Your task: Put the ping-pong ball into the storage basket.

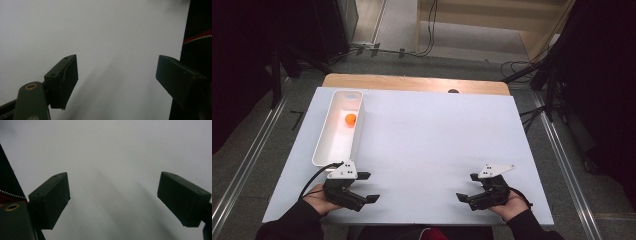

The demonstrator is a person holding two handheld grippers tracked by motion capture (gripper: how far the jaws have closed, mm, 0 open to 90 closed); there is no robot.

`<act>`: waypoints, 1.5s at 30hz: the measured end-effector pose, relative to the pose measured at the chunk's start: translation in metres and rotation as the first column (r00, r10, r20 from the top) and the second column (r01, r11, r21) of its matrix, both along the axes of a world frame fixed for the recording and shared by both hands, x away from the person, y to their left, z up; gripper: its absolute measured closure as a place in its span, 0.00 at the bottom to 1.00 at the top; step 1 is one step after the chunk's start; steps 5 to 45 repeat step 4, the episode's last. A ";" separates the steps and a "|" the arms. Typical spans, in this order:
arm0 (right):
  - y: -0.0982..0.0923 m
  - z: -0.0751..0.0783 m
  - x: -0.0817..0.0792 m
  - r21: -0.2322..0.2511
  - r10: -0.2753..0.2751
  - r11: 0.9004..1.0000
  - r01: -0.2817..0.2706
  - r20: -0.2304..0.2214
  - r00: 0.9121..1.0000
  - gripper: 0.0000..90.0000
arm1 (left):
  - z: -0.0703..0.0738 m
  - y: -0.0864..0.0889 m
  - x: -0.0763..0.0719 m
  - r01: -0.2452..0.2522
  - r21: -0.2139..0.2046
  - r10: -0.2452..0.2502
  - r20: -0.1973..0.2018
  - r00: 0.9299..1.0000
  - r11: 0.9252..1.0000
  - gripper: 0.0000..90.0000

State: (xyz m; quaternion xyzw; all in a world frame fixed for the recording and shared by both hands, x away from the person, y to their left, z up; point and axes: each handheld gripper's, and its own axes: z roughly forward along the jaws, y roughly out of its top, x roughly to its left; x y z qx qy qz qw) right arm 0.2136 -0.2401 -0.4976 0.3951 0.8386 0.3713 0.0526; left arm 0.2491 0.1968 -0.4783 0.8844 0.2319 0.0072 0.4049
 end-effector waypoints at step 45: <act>0.000 0.000 0.000 0.000 0.001 1.000 -0.001 -0.001 1.000 0.11 | -0.003 -0.005 0.001 0.011 0.036 -0.011 -0.004 1.000 0.999 0.20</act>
